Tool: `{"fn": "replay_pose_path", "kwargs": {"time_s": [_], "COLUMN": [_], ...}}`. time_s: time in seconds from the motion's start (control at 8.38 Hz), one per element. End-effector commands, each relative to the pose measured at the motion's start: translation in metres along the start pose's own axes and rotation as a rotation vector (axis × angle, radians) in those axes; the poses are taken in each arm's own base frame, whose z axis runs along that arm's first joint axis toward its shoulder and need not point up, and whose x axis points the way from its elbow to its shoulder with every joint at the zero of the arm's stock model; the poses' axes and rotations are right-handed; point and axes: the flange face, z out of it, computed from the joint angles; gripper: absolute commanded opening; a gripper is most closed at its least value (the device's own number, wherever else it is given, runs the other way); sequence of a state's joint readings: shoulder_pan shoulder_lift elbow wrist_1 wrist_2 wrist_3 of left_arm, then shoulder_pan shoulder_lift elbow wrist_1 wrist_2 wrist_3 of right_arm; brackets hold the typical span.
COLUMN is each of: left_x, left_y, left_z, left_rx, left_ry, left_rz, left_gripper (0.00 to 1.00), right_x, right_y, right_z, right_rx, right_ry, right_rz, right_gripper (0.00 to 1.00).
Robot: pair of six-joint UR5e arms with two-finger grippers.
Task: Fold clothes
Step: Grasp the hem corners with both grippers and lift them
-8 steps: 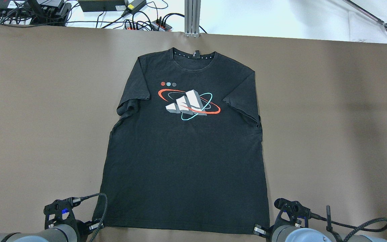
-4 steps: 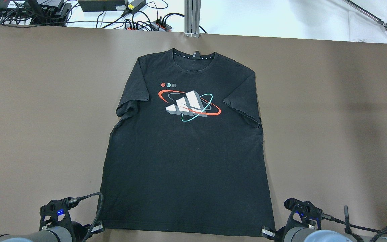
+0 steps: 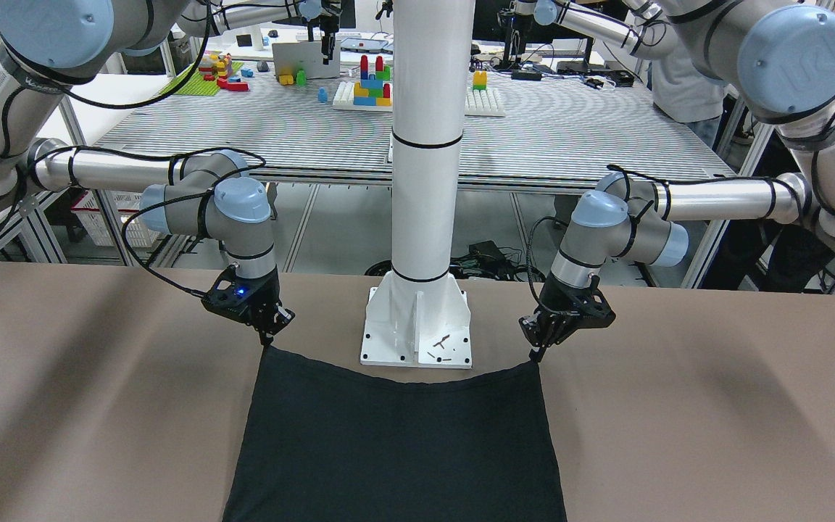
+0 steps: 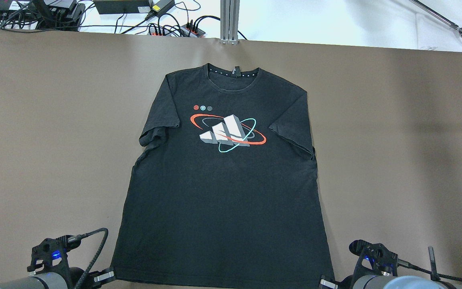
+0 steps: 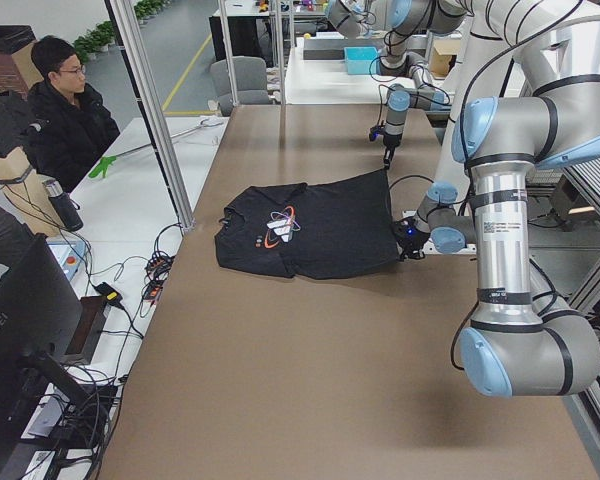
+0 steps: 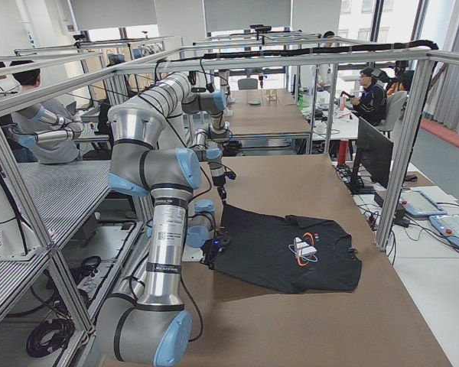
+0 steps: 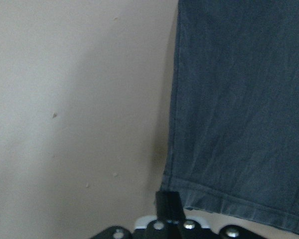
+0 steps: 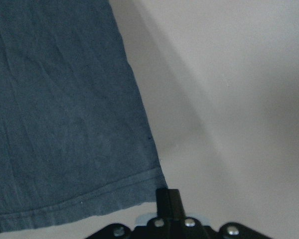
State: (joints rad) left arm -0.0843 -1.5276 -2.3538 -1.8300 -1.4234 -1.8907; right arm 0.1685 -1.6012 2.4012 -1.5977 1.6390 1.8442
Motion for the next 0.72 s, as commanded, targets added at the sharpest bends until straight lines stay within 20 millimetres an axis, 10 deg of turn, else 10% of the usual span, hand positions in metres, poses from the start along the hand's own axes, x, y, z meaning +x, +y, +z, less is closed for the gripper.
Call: {"fn": "replay_pose_path", "kwargs": {"time_s": [0.0, 0.36, 0.6], "left_x": [0.030, 0.093, 0.082], "left_y": [-0.038, -0.150, -0.233], "left_z": [-0.011, 0.026, 0.013], "left_rx": [0.048, 0.140, 0.181], "left_ry": [0.060, 0.055, 0.013], "left_rz": [0.090, 0.161, 0.199], "left_gripper": [0.00, 0.00, 0.00], "right_x": [-0.014, -0.063, -0.070], "right_y": [-0.053, -0.187, -0.262], "right_z": [-0.006, 0.007, -0.028], "right_rx": [0.029, 0.108, 0.183], "right_ry": [-0.014, -0.002, 0.028], "right_rz": [-0.099, -0.144, -0.179], "right_gripper": [0.00, 0.00, 0.00]}}
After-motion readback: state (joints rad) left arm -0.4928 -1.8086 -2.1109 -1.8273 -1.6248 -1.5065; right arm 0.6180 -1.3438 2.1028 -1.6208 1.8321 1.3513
